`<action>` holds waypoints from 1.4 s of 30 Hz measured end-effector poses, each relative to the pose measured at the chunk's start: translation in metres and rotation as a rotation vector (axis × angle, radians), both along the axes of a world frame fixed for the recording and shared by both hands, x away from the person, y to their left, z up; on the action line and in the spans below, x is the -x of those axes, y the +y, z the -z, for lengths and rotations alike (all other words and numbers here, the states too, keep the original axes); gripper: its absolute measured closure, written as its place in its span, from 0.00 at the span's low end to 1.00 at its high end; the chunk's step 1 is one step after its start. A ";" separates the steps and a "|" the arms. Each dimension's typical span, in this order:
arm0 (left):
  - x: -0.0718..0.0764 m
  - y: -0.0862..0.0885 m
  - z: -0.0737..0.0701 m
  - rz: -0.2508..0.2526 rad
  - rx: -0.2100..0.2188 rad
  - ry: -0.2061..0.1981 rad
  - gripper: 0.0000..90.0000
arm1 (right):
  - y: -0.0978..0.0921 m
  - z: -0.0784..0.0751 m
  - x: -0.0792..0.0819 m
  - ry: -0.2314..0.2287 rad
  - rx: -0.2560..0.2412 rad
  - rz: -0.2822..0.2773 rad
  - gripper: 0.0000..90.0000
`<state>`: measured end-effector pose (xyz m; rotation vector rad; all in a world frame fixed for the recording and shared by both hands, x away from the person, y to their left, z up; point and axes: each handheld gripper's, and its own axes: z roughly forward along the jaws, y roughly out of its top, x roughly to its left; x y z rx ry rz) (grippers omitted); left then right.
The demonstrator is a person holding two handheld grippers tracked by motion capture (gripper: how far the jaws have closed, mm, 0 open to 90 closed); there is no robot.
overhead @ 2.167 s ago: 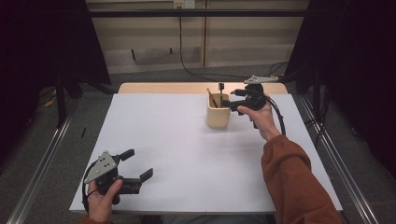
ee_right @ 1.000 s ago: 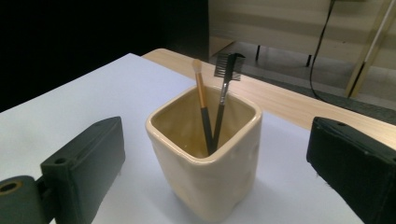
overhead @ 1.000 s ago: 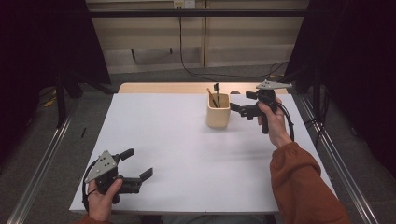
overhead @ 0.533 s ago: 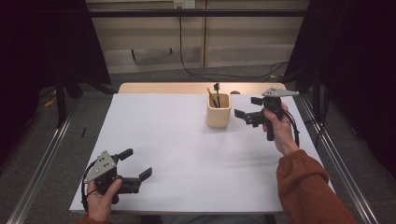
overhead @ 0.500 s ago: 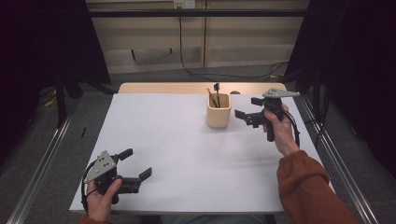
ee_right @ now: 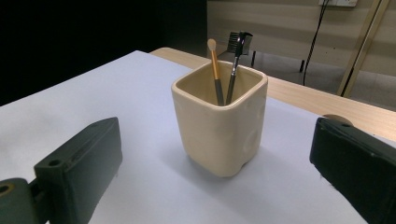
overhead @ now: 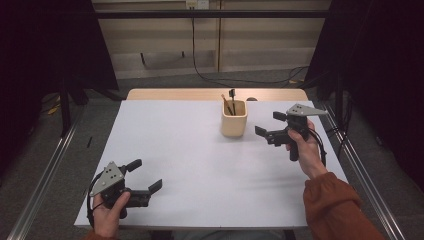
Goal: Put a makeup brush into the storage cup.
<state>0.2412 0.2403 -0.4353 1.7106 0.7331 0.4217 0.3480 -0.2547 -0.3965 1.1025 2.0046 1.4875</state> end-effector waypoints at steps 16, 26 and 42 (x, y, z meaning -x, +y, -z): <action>0.001 0.002 0.000 -0.006 0.001 0.003 0.03 | -0.012 0.004 0.042 -0.015 0.032 0.037 0.01; 0.003 0.003 -0.001 -0.015 0.005 0.003 0.03 | -0.026 0.015 0.074 -0.024 0.024 0.072 0.01; 0.009 0.010 -0.001 -0.045 0.001 0.000 0.03 | -0.042 0.033 0.117 -0.022 0.010 0.092 0.01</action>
